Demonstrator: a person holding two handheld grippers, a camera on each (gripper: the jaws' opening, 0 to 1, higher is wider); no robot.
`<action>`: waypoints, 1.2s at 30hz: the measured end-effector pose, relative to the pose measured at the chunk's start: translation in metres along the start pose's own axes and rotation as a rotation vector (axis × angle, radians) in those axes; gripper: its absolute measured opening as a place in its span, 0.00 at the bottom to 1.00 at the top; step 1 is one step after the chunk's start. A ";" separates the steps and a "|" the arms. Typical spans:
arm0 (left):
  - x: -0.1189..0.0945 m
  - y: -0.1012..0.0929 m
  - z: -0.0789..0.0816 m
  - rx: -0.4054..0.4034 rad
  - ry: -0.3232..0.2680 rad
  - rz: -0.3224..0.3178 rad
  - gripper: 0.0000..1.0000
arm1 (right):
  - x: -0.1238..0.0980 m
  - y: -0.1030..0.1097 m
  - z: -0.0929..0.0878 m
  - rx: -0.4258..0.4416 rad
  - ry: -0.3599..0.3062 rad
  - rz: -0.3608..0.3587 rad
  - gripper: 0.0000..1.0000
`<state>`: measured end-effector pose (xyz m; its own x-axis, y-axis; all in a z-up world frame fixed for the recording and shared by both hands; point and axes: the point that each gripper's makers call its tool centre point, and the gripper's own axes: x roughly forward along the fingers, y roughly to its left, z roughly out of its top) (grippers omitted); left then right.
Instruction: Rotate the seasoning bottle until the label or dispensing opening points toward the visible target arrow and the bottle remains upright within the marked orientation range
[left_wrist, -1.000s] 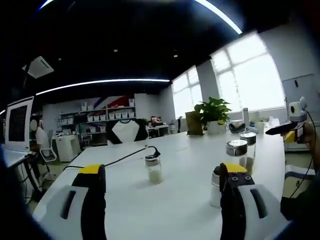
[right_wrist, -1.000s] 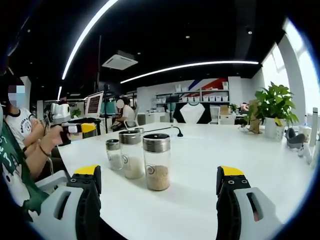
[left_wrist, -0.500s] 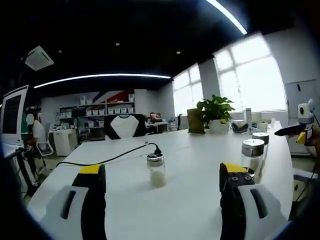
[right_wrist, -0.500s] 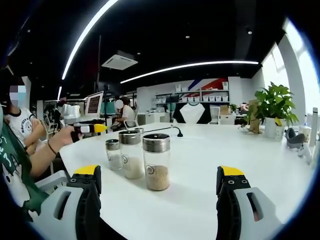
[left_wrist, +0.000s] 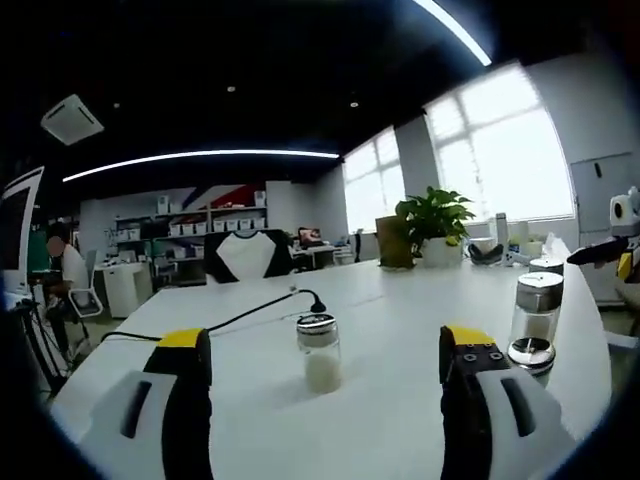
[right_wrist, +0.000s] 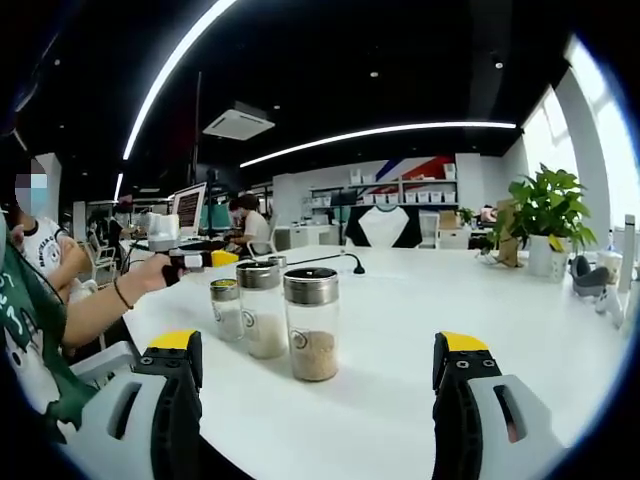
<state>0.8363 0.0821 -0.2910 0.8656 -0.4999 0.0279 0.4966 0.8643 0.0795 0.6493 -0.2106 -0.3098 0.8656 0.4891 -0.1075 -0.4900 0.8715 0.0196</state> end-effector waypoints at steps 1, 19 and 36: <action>0.001 0.000 0.000 0.003 -0.004 0.001 1.00 | 0.000 0.000 0.000 0.000 -0.002 0.000 0.98; 0.052 0.012 -0.019 0.008 0.019 -0.017 1.00 | -0.001 -0.002 0.002 -0.003 -0.002 -0.003 0.99; 0.089 0.026 -0.032 -0.033 0.023 -0.022 0.96 | -0.002 -0.004 0.001 0.000 -0.002 -0.007 0.99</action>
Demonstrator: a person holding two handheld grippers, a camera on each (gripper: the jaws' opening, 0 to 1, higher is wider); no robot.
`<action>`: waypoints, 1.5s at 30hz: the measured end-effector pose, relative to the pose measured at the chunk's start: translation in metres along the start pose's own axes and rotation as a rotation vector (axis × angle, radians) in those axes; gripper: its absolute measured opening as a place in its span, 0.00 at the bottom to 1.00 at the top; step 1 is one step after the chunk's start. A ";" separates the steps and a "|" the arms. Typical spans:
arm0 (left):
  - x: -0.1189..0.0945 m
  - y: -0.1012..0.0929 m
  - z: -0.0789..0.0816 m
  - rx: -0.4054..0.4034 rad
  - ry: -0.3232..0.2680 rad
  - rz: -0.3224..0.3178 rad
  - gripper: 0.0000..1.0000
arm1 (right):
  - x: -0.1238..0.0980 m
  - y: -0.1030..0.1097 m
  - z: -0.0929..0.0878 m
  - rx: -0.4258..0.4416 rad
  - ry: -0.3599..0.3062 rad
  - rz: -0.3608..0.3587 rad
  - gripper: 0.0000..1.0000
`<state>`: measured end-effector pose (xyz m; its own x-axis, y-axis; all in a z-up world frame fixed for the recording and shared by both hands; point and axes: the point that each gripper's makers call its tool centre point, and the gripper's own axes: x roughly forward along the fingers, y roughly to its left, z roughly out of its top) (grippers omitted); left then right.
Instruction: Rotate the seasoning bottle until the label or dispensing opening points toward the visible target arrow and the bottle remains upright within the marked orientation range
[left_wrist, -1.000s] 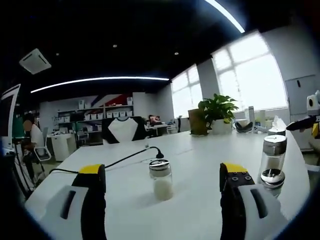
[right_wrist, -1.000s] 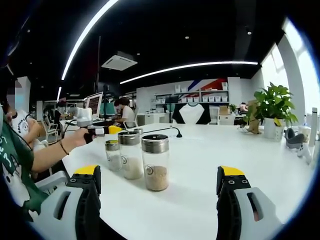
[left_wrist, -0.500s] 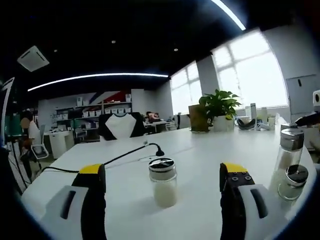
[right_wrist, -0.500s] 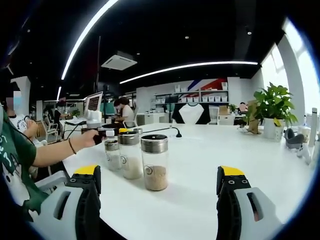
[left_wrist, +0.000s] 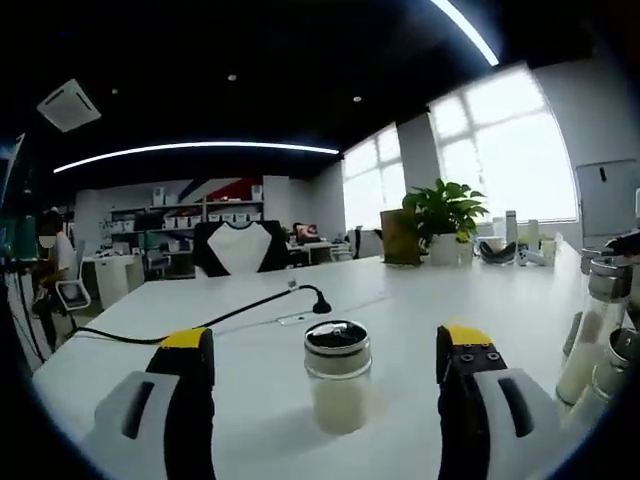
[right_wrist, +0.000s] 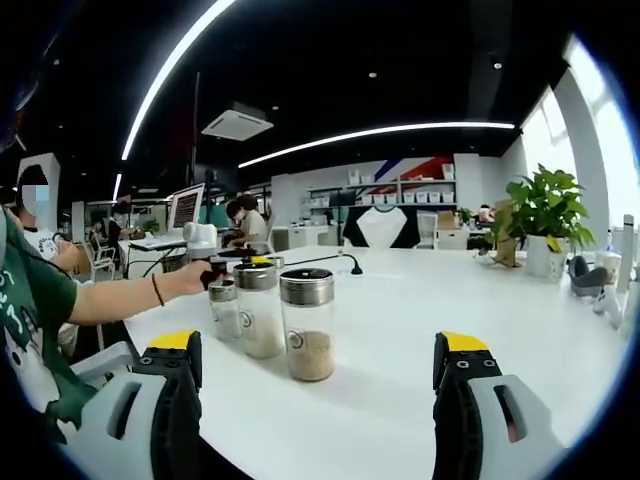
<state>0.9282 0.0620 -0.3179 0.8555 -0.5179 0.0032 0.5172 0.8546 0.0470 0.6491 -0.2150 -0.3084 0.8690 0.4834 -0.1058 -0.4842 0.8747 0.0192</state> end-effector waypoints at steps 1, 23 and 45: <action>0.001 0.000 -0.001 -0.008 0.003 -0.003 0.96 | 0.000 0.000 0.000 0.000 0.000 0.000 0.99; 0.017 -0.023 -0.010 -0.022 0.003 -0.091 0.58 | -0.003 -0.004 0.000 0.005 -0.006 -0.010 0.98; 0.022 -0.015 -0.012 -0.002 -0.002 -0.046 0.33 | -0.006 -0.006 0.001 0.008 -0.011 -0.018 0.98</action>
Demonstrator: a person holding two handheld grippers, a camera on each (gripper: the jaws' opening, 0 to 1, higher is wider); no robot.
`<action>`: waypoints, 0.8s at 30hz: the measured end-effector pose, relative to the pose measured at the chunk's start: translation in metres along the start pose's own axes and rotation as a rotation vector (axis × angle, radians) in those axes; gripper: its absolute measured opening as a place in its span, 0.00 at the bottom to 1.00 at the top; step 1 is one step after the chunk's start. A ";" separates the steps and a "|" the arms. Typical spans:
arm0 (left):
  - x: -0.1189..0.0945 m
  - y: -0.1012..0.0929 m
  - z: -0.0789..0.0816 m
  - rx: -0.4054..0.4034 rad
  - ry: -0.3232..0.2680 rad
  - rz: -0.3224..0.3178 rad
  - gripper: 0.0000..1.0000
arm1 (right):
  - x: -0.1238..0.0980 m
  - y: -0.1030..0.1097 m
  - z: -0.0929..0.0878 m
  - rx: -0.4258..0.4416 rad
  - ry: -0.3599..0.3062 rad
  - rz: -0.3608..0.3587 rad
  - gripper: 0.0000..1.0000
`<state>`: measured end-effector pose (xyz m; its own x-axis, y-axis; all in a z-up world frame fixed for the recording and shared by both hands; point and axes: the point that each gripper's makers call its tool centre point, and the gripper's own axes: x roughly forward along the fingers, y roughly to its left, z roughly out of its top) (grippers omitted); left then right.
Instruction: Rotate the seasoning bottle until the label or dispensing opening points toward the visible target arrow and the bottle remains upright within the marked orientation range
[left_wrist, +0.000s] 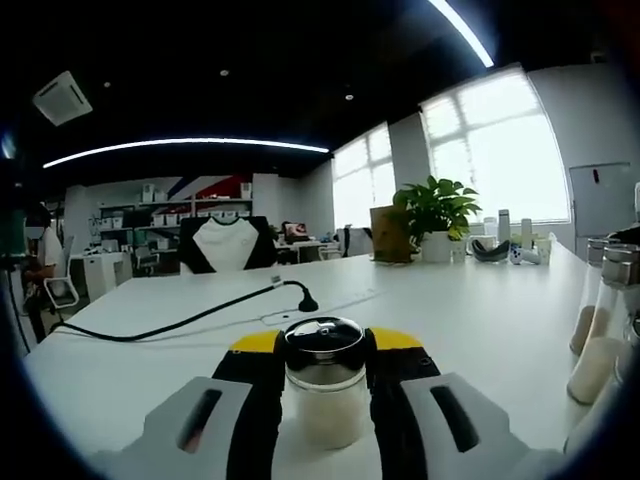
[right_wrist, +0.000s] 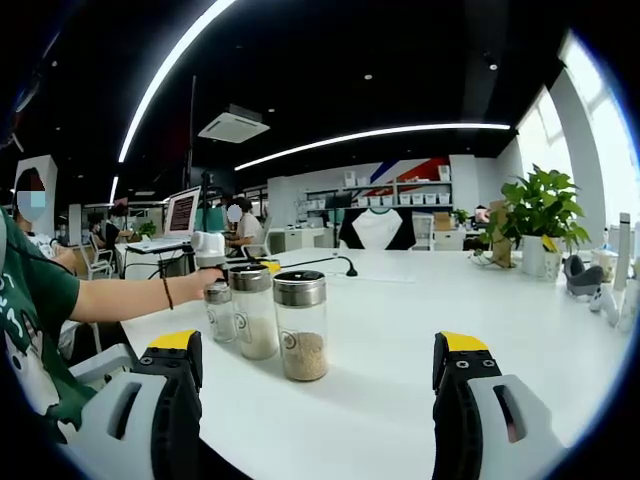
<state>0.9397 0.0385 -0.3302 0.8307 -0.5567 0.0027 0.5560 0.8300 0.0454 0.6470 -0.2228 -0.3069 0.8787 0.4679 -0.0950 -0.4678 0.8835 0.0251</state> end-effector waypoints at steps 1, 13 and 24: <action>0.000 0.001 0.000 0.000 -0.003 0.001 0.33 | 0.000 0.000 0.000 0.001 0.000 0.000 0.98; -0.009 0.004 0.006 0.011 -0.027 0.010 0.32 | 0.000 -0.003 -0.001 0.009 0.000 -0.006 0.98; -0.030 0.005 0.017 -0.017 -0.047 0.003 0.32 | 0.001 -0.002 -0.001 0.008 0.001 -0.004 0.98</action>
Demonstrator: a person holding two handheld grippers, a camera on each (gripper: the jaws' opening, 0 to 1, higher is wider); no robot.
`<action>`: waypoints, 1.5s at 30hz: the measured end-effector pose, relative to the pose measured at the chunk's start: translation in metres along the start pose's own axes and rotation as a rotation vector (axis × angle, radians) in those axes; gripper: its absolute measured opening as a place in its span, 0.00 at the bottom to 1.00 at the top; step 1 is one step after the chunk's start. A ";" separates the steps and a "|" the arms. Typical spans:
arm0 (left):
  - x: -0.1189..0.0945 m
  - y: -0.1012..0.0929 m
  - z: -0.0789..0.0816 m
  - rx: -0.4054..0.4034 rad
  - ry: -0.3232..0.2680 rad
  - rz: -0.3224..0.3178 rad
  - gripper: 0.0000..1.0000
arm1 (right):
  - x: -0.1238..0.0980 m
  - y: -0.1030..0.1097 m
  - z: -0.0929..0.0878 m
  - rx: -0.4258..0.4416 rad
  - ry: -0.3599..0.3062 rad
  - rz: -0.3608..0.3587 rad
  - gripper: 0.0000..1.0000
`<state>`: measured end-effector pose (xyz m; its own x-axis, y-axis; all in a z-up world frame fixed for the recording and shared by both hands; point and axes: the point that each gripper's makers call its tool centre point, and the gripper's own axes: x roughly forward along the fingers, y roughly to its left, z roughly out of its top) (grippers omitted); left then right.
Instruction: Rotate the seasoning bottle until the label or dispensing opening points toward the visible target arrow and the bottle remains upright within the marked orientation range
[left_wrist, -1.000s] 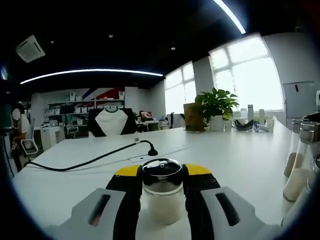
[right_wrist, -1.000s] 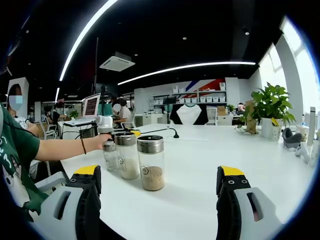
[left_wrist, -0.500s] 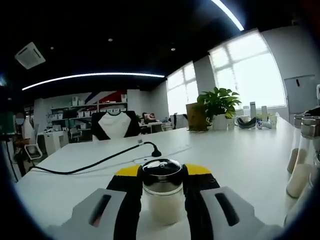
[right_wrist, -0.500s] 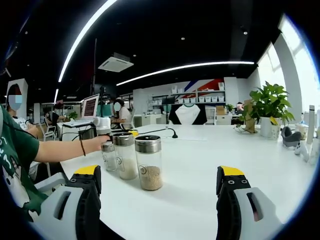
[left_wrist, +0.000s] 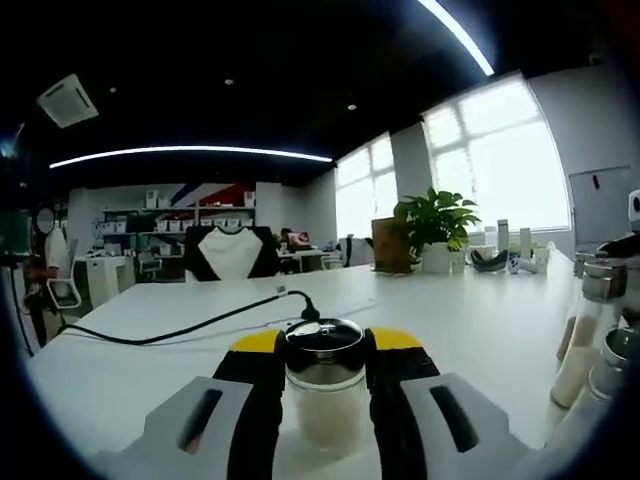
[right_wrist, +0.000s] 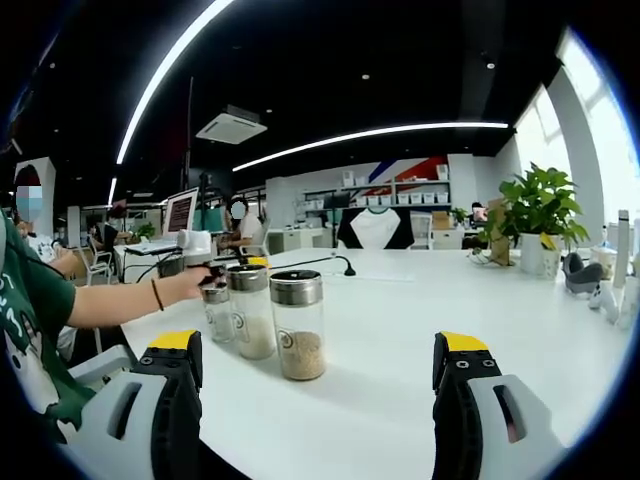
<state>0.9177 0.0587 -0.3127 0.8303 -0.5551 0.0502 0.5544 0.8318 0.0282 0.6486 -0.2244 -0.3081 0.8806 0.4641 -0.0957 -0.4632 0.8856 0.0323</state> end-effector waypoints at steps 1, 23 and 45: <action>-0.002 0.001 0.001 -0.001 -0.003 -0.003 0.32 | 0.000 0.000 0.000 -0.001 -0.001 0.000 0.98; -0.059 -0.018 0.016 0.004 -0.031 -0.052 0.32 | 0.001 0.002 0.001 -0.007 0.002 0.005 0.98; -0.124 -0.049 0.025 0.001 -0.072 -0.106 0.32 | 0.002 0.005 0.001 -0.012 0.004 0.009 0.98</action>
<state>0.7865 0.0871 -0.2951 0.7606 -0.6384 0.1182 0.6389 0.7683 0.0386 0.6477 -0.2190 -0.3071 0.8761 0.4718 -0.0991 -0.4721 0.8813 0.0215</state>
